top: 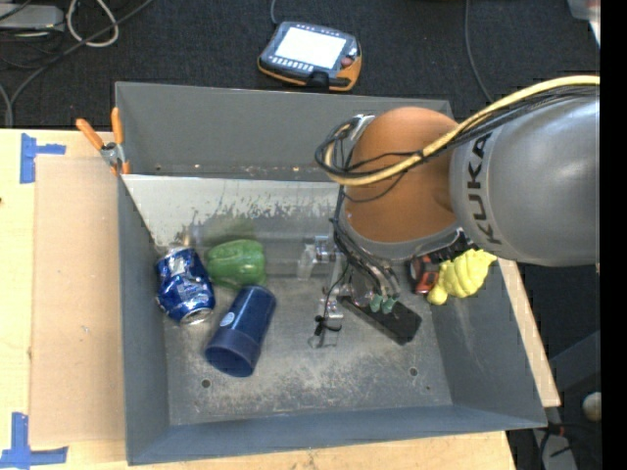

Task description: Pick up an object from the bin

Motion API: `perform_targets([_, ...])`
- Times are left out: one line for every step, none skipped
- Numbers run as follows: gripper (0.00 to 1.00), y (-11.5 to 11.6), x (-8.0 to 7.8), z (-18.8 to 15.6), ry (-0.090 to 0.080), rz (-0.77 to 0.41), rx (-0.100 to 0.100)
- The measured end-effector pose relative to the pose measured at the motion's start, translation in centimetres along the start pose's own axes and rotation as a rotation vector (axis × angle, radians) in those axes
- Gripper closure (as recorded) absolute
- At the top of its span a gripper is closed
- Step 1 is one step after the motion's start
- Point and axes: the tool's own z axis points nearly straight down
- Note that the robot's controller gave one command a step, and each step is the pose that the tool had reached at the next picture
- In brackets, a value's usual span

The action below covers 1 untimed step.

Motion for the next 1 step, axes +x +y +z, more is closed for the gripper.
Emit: perform_targets([0.00, -0.08, -0.18, -0.43, -0.008, 0.005, -0.001])
